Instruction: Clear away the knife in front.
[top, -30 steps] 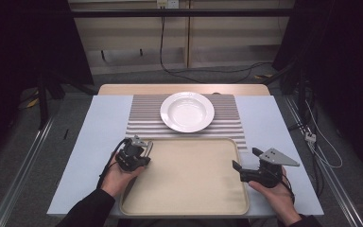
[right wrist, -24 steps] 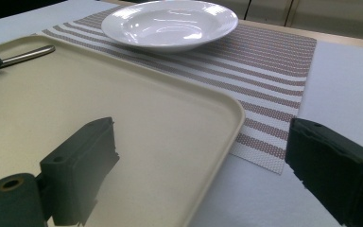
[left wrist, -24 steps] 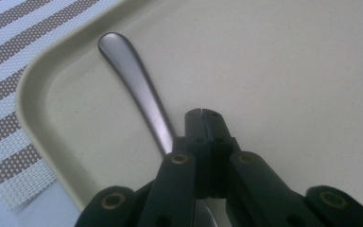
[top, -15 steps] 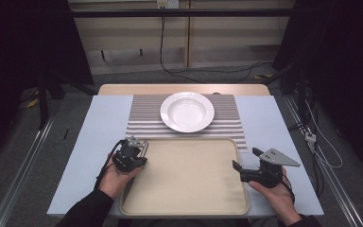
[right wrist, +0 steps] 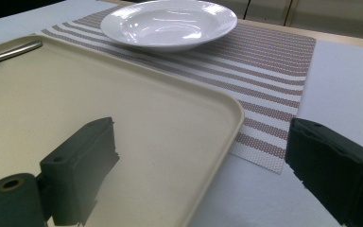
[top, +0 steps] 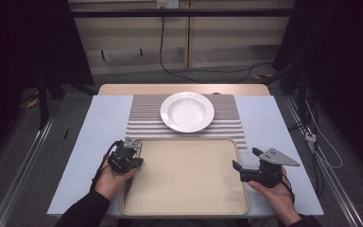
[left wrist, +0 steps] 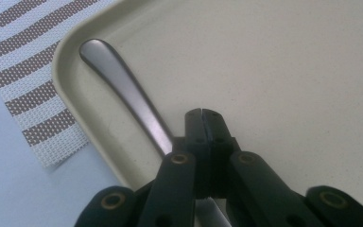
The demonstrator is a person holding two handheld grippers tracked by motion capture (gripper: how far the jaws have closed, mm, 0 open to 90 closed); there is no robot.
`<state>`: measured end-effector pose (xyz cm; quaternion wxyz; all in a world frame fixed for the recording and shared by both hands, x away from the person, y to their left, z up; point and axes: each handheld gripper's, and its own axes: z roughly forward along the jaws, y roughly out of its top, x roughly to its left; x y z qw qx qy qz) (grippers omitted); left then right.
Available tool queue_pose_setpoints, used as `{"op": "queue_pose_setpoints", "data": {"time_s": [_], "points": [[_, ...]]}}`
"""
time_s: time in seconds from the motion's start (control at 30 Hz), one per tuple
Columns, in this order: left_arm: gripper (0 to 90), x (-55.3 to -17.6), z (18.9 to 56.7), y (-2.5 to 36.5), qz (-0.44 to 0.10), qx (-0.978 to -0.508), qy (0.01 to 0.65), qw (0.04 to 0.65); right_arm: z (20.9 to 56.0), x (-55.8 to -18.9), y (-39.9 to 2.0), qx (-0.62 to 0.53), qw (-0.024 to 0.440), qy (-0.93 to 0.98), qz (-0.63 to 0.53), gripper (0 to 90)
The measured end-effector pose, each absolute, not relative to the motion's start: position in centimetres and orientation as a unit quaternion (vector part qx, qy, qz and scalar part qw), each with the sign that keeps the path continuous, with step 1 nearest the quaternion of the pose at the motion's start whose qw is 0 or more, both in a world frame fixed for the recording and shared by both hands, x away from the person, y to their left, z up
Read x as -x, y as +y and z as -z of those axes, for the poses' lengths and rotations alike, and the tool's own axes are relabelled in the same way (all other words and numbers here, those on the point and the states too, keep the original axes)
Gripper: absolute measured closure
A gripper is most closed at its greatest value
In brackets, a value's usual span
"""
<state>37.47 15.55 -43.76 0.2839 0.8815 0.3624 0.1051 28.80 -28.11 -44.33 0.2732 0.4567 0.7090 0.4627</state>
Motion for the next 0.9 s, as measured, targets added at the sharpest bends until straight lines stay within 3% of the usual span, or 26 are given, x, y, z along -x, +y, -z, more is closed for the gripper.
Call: {"op": "queue_pose_setpoints", "data": {"time_s": [0.67, 0.8, 0.83, 0.87, 0.9], "points": [[89.5, -37.04, 43.57, 16.18, -0.108, -0.873, 0.359, 0.312, 44.36, -28.86, -28.10, -0.458, 0.273, 0.709, -0.462, 9.3], [83.3, -36.77, 43.24, 16.03, -0.114, -0.866, 0.352, 0.336, 44.36, -28.88, -28.11, -0.459, 0.272, 0.709, -0.462, 9.3], [80.3, -36.73, 43.17, 16.02, -0.115, -0.864, 0.353, 0.340, 44.36, -28.88, -28.11, -0.459, 0.272, 0.708, -0.462, 9.3], [70.0, -36.69, 43.13, 16.00, -0.118, -0.858, 0.361, 0.346, 44.35, -28.86, -28.11, -0.459, 0.272, 0.708, -0.462, 9.3], [70.0, -36.71, 43.02, 16.05, -0.123, -0.855, 0.363, 0.350, 44.35, -28.86, -28.11, -0.459, 0.272, 0.708, -0.462, 9.3]]}}
